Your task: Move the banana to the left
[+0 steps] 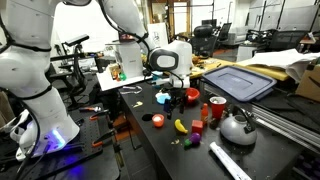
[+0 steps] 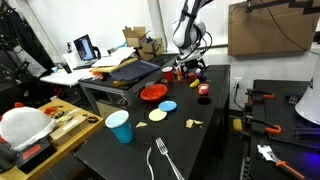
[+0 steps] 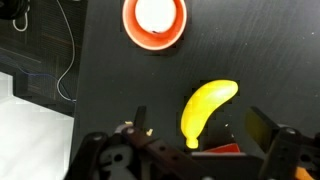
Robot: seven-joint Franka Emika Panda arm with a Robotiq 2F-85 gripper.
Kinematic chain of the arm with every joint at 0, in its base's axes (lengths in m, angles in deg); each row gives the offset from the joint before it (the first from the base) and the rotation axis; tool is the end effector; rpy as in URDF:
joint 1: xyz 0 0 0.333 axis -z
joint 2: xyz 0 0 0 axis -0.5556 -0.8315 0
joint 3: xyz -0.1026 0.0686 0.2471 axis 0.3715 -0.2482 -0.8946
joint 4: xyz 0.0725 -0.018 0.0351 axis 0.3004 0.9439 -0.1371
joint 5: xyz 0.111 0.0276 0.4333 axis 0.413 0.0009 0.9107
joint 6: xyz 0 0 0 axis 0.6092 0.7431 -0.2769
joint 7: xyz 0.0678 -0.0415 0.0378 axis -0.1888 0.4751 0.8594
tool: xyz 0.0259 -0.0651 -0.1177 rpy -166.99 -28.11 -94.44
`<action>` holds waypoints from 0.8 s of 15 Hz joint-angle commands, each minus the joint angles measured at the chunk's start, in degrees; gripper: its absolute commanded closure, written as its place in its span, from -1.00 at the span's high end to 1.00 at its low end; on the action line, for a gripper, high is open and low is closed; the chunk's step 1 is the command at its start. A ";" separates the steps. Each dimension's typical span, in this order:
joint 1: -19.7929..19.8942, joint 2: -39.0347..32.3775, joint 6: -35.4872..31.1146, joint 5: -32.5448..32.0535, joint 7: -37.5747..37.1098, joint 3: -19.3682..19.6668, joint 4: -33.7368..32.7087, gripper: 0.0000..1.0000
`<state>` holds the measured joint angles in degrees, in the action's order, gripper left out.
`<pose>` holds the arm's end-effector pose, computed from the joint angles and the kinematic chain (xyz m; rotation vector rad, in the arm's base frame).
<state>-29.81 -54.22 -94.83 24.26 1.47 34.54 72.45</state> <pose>0.5299 -0.2171 0.0691 2.3734 -1.8121 -0.1363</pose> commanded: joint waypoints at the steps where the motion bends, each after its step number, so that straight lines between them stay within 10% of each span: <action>1: -0.51 0.01 0.92 0.27 -3.31 0.46 0.54 1.00; 12: 0.04 -0.86 1.44 -0.15 -1.64 -0.09 0.10 1.00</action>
<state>-29.99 -55.05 -93.53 24.25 -0.10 34.63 72.70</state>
